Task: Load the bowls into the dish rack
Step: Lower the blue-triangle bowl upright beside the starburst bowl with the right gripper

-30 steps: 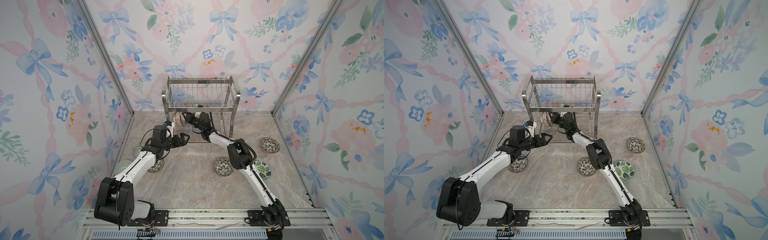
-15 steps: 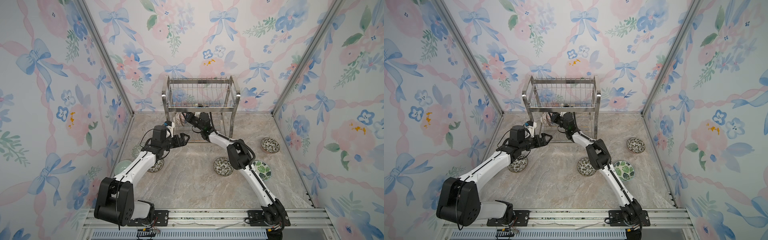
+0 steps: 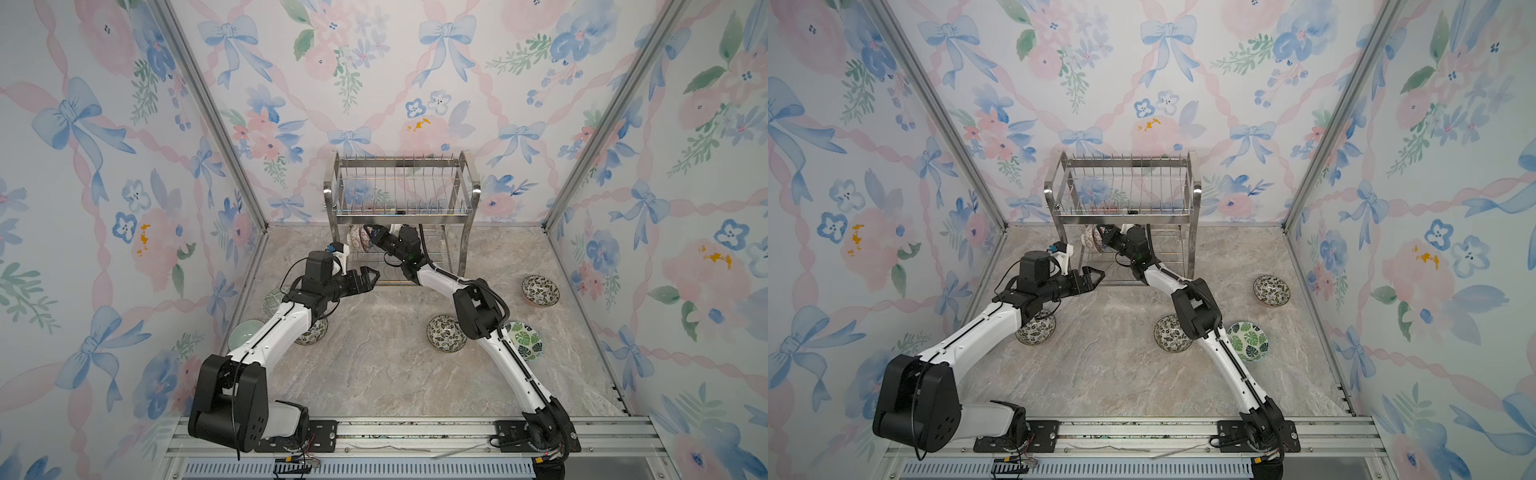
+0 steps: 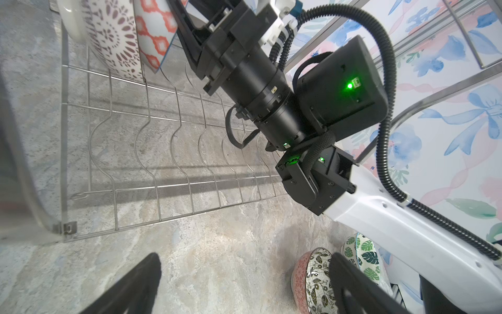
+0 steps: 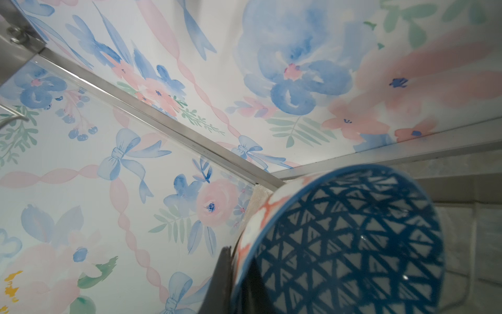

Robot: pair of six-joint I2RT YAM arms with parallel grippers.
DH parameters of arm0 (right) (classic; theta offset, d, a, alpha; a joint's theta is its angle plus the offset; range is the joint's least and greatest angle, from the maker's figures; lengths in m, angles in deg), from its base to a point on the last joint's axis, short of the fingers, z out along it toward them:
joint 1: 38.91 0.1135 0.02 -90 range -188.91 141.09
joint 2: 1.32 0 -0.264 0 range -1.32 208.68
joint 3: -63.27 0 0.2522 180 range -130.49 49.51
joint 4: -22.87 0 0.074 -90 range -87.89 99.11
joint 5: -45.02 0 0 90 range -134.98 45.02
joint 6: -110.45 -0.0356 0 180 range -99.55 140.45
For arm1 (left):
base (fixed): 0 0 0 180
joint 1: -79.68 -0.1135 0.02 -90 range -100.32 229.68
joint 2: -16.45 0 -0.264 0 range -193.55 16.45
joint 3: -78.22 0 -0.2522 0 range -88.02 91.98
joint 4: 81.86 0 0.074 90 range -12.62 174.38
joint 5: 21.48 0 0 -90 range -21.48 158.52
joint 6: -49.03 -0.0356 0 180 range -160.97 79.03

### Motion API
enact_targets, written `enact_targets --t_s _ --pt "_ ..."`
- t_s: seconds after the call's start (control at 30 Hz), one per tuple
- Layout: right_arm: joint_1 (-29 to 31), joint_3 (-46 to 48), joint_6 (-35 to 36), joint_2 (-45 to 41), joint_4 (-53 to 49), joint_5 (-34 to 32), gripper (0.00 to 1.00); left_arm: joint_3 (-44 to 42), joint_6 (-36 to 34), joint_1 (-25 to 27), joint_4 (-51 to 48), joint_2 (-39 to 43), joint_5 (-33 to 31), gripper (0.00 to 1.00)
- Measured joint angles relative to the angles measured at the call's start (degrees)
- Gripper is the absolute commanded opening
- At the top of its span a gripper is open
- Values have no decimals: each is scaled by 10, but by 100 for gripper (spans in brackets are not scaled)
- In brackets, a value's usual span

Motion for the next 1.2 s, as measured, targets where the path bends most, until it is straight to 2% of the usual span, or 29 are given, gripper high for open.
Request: enact_targets --t_s 0.57,0.93,1.2 --pt "-3 43 3 -3 59 13 8 0 0 0 0 0 0 98" --pt "-4 67 16 -19 57 17 10 0 -2 -2 -1 2 0 98" --pt "-5 76 23 -27 44 20 17 0 -6 -2 -2 2 -2 98"
